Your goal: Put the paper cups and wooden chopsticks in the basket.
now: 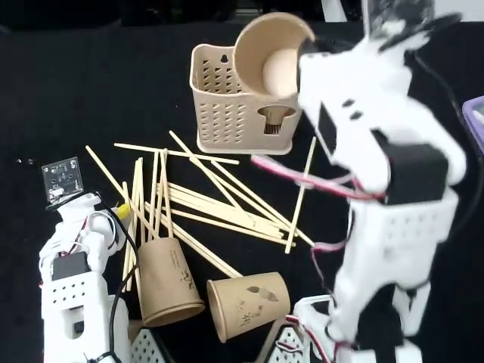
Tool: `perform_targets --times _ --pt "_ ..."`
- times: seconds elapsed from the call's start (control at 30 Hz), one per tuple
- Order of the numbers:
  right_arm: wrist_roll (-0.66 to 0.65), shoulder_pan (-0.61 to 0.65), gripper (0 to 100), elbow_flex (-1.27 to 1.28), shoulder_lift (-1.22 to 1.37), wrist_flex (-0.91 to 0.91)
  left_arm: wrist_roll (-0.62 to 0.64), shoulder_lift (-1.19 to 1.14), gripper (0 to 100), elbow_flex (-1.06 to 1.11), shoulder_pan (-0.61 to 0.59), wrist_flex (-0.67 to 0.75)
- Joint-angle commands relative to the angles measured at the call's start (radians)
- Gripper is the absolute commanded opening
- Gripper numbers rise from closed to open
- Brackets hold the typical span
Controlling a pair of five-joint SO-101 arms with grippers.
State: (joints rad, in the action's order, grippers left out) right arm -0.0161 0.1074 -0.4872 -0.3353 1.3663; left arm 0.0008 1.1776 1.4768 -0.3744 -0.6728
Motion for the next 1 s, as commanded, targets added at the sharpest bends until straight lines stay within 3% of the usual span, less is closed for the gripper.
perform_targets --times 0.0,0.3,0.97 --pt "0.072 -0.031 1.1 -0.154 0.140 -0.017 0.005 0.012 26 -0.005 -0.005 0.002" --pt "0.206 -0.046 1.1 -0.226 0.332 -0.026 0.005 0.011 26 -0.005 -0.007 0.002" --pt "0.207 -0.103 1.1 -0.257 0.430 -0.066 0.005 0.008 26 -0.005 -0.005 0.002"
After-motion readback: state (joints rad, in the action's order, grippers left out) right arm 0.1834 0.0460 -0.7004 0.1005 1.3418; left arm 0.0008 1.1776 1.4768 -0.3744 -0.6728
